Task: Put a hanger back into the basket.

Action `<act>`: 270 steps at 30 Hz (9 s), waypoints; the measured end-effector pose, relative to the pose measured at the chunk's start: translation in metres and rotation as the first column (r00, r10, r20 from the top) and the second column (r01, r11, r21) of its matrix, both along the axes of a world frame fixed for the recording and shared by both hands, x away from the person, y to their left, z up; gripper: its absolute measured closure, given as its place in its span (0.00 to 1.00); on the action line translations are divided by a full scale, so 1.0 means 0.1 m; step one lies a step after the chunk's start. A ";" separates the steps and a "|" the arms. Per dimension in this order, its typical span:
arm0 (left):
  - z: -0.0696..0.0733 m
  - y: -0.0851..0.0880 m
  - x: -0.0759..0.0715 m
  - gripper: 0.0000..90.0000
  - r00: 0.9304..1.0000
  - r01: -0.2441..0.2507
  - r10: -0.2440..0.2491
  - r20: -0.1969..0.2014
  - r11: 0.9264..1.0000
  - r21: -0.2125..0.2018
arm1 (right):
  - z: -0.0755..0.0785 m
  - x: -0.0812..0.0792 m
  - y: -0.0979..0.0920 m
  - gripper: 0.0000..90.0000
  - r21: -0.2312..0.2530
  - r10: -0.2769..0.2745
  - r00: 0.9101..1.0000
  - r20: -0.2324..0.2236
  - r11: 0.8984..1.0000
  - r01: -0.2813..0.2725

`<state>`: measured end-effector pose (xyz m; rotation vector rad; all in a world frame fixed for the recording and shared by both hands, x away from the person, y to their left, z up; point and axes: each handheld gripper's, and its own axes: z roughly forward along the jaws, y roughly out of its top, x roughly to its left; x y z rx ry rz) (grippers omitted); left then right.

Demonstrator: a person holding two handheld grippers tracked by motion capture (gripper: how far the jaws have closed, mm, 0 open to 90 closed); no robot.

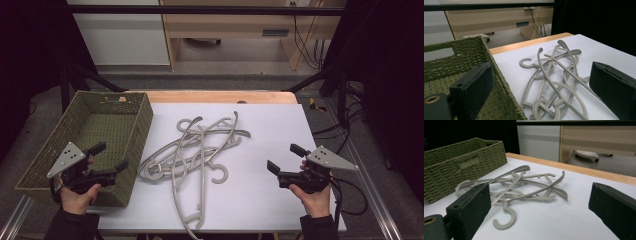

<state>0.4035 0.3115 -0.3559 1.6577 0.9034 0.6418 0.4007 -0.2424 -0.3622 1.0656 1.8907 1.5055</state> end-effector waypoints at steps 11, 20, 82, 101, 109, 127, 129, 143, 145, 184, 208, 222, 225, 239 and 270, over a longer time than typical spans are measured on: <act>0.00 0.01 0.01 0.06 1.000 -0.007 0.007 0.000 1.000 -0.002 | -0.04 -0.01 0.67 0.06 -0.066 0.115 0.992 -0.058 0.991 -0.119; 0.01 0.04 0.00 0.06 1.000 -0.010 0.010 0.005 1.000 -0.005 | -0.26 -0.01 1.51 0.08 -0.134 0.235 0.956 -0.175 0.956 -0.260; 0.02 0.02 -0.01 0.08 1.000 -0.013 0.013 0.012 1.000 -0.001 | -1.05 0.10 2.40 0.88 -0.228 0.190 0.819 -0.541 0.905 -0.360; 0.01 0.00 -0.01 0.08 1.000 -0.008 0.008 0.008 1.000 0.003 | -1.09 0.17 2.35 0.84 -0.258 0.188 0.846 -0.499 0.899 -0.353; 0.01 0.00 -0.01 0.08 1.000 -0.007 0.007 0.011 1.000 0.002 | -1.06 0.16 2.38 0.91 -0.271 0.179 0.838 -0.516 0.894 -0.358; 0.04 -0.04 -0.03 0.08 1.000 0.020 -0.021 0.019 0.999 0.026 | -0.56 0.27 1.89 0.91 -0.229 0.304 0.827 -0.473 0.864 -0.449; 0.04 -0.06 -0.04 0.08 0.999 0.034 -0.034 0.019 0.999 0.042 | -0.49 0.28 1.80 0.91 -0.219 0.345 0.813 -0.470 0.846 -0.486; 0.03 -0.42 -0.06 0.08 0.984 0.179 -0.180 -0.011 0.968 0.173 | -0.23 0.32 1.20 0.91 -0.177 0.467 0.756 -0.458 0.786 -0.593; 0.02 -0.50 -0.06 0.08 0.980 0.197 -0.198 -0.015 0.959 0.205 | -0.22 0.31 1.12 0.91 -0.168 0.490 0.745 -0.452 0.774 -0.610; -0.34 -1.52 0.01 0.43 0.885 0.327 -0.465 -0.036 0.564 0.758 | -0.25 0.20 0.94 0.91 -0.078 0.665 0.538 -0.518 0.590 -0.804; -0.42 -1.48 -0.07 0.79 0.856 0.304 -0.517 -0.003 0.499 0.812 | -0.22 0.23 0.87 0.91 -0.049 0.687 0.540 -0.486 0.596 -0.802; -0.43 -1.52 -0.11 0.91 0.866 0.321 -0.498 -0.038 0.496 0.807 | -0.21 0.29 0.76 0.87 -0.050 0.642 0.638 -0.425 0.687 -0.725; -0.41 -1.53 -0.11 0.92 0.874 0.329 -0.483 -0.053 0.510 0.795 | -0.19 0.30 0.72 0.84 -0.062 0.608 0.688 -0.395 0.730 -0.681; -0.36 -1.51 -0.02 0.92 0.951 0.264 -0.298 -0.076 0.663 0.701 | -0.11 0.29 0.52 0.46 -0.040 0.357 0.921 -0.158 0.929 -0.367; 0.43 -1.12 0.04 0.92 0.996 0.089 -0.068 -0.058 0.832 0.547 | -0.39 0.06 -0.05 0.04 -0.055 -0.031 0.995 -0.099 0.998 0.026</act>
